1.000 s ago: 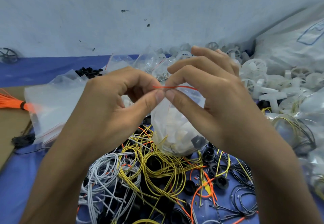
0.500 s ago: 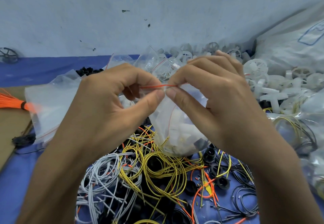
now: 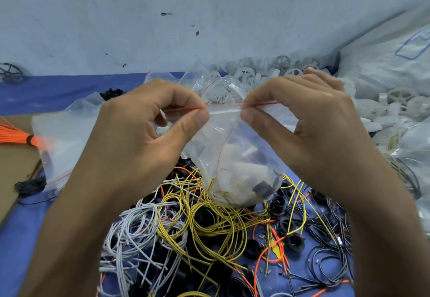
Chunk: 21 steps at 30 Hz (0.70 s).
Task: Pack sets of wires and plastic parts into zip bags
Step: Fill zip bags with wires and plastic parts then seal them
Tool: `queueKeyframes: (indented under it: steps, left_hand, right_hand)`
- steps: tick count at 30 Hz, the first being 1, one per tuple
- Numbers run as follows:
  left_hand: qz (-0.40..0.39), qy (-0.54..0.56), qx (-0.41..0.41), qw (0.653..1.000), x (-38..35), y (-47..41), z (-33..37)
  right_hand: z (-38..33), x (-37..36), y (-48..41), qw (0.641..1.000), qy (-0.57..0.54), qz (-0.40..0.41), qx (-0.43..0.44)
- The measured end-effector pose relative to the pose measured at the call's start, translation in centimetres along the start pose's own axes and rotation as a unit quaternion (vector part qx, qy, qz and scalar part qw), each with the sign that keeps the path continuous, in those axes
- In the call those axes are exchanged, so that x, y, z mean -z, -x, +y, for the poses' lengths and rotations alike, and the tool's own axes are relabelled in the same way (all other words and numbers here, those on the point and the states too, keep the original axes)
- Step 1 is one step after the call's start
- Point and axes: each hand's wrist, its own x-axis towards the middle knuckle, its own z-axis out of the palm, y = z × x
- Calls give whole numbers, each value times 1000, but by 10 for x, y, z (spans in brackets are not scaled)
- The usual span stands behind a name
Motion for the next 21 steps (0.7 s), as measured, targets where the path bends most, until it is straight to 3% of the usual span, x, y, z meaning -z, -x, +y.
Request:
queueKeyframes:
  steps: [7, 14, 18, 21]
  left_hand:
    - [-3, -17, -22, 1000, -8, 1, 4]
    - [23, -33, 10, 999, -2, 1, -1]
    - [23, -118, -37, 992, -10, 1, 10]
    - [43, -121, -43, 991, -13, 1, 14]
  right_hand:
    - [1, -3, 1, 1000, -5, 17, 20]
    - [11, 5, 1, 999, -19, 25, 4]
    - [2, -1, 1, 998, -47, 28, 22]
    - [4, -1, 1, 998, -63, 26, 18]
